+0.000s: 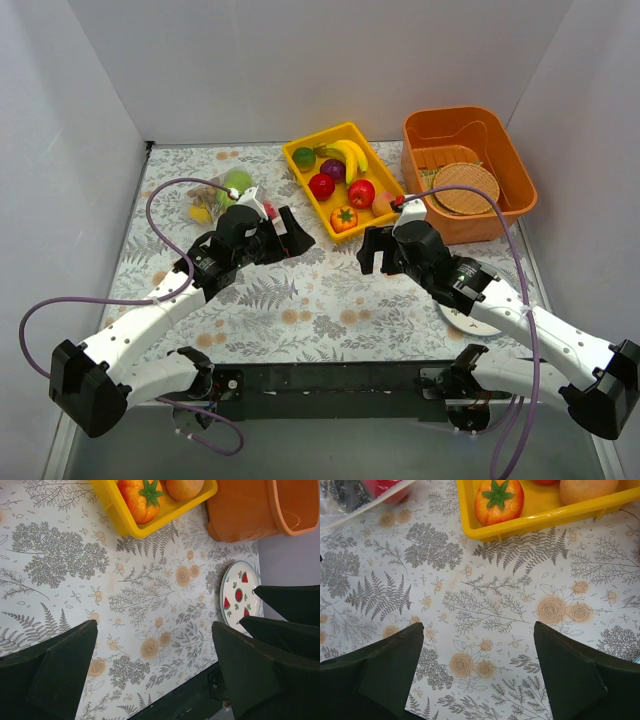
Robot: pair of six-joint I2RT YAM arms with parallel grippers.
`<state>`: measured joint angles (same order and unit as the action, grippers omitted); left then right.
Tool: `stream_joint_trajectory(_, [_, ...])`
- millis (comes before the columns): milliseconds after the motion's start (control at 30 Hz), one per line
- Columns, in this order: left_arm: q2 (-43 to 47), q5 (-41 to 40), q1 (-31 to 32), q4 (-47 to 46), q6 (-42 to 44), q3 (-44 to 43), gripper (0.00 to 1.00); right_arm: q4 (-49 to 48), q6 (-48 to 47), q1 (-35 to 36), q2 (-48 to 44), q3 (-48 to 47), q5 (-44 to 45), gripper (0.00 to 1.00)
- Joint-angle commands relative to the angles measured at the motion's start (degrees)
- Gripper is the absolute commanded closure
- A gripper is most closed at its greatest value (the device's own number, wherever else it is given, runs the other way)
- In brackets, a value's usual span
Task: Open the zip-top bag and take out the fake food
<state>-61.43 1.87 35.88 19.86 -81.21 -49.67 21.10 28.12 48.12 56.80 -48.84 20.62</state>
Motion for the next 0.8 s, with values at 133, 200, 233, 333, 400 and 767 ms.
stream_joint_trajectory(133, [-1.1,-5.5,0.2,3.9,0.4,-4.1,0.02,-4.7,-3.6,0.1,-2.7,2.0,-2.6,0.02])
stream_joint_trajectory(200, [-1.5,-8.4,0.2,5.7,0.1,-5.3,0.02,-5.4,-3.8,0.0,-3.7,3.0,-3.0,0.02])
stream_joint_trajectory(233, [-2.1,-11.2,0.2,6.2,-0.5,-5.7,0.02,-6.1,-3.9,0.1,-4.2,3.5,-3.8,0.02])
stream_joint_trajectory(333, [-4.1,-13.6,-1.6,9.3,-2.1,-7.9,0.02,-7.0,-4.3,0.0,-4.3,4.3,-6.5,0.02])
stream_joint_trajectory(400, [-5.2,-12.5,-6.9,10.2,-3.2,-8.4,0.02,-7.6,-4.4,0.0,-3.8,4.1,-8.4,0.02])
stream_joint_trajectory(767, [-14.3,-8.5,-32.4,9.1,-3.2,-6.3,0.06,-13.4,-4.1,0.0,-0.9,6.7,-17.0,0.03])
